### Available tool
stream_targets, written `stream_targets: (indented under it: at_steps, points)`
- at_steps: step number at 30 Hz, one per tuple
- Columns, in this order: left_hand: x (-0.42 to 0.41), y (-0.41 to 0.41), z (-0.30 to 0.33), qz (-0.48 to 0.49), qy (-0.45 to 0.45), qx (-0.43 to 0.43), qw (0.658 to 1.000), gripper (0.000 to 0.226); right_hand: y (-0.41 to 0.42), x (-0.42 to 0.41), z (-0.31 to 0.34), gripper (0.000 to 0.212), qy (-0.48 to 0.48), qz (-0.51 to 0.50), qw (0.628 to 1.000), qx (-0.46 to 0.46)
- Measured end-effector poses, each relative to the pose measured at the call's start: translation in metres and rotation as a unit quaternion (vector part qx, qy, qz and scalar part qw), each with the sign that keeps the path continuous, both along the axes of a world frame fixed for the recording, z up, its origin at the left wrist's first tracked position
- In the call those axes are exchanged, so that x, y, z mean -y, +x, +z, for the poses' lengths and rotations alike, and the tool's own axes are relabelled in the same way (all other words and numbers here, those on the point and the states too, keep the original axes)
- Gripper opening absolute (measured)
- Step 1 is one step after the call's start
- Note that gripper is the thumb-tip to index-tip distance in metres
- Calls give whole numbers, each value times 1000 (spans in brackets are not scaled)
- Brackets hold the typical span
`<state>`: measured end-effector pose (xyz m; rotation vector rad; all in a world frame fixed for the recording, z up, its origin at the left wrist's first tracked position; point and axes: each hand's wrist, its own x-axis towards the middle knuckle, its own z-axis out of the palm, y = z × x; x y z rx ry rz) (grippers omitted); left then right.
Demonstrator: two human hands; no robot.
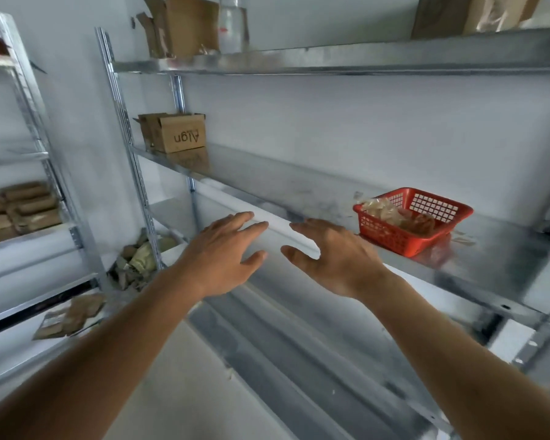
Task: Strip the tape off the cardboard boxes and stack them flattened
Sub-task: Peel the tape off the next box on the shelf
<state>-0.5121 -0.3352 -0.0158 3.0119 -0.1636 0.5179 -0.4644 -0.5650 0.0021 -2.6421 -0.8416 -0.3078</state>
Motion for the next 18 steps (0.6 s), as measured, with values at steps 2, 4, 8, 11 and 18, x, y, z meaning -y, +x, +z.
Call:
stream_targets:
  at_steps: [2, 4, 8, 11, 18]
  points:
    - [-31, 33, -2, 11, 4, 5, 1000, 62, 39, -31, -2, 58, 3, 14, 1000, 5]
    - [-61, 67, -4, 24, 2, 5, 1000, 61, 78, -62, -5, 52, 15, 28, 999, 3]
    - [-126, 136, -2, 50, 12, -7, 999, 61, 152, -129, -2, 51, 69, 55, 996, -18]
    - [-179, 176, 4, 74, 12, 5, 997, 62, 201, -186, 7, 48, 75, 91, 993, -14]
    - [-310, 259, 11, 106, -4, 25, 994, 64, 294, -327, 18, 61, 51, 133, 990, -16]
